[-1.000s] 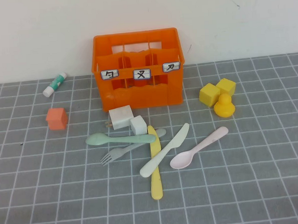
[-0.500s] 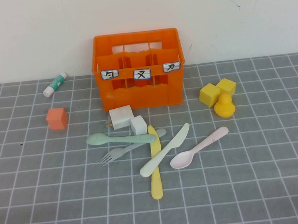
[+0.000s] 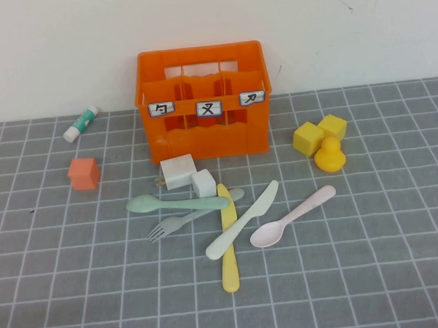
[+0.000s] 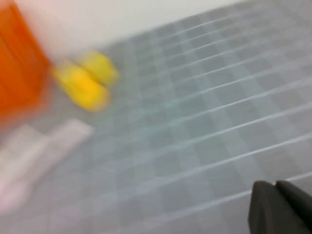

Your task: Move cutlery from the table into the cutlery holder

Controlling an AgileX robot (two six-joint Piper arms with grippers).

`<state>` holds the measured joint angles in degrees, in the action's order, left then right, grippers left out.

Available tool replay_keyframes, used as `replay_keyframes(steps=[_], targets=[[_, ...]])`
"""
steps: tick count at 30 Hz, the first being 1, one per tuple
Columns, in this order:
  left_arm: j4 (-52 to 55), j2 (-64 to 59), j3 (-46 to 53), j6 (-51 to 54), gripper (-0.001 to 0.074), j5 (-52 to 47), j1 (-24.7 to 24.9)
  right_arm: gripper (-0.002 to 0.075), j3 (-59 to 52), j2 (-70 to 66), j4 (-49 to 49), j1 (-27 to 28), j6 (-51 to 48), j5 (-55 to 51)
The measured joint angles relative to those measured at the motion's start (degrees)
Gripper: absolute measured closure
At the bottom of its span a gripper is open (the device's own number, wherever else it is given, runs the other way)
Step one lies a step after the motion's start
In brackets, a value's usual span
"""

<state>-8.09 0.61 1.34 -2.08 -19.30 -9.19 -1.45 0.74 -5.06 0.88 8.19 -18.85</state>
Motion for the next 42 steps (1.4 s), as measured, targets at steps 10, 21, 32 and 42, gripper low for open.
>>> replay_keyframes(steps=[10,21,32,42], targets=[[0.00,0.00,0.00,0.00,0.0736,0.00,0.00,0.0729,-0.13,0.00,-24.62,0.00,5.74,2.10],[0.00,0.00,0.00,0.00,0.0736,0.00,0.00,0.0729,6.53,0.00,-28.66,-0.59,-21.03,-1.71],[0.00,0.00,0.00,0.00,0.0736,0.00,0.00,0.0729,33.84,-25.26,-29.35,-0.59,-63.28,-36.13],[0.00,0.00,0.00,0.00,0.0736,0.00,0.00,0.0729,49.97,-51.88,-28.93,-0.69,-84.08,-47.81]])
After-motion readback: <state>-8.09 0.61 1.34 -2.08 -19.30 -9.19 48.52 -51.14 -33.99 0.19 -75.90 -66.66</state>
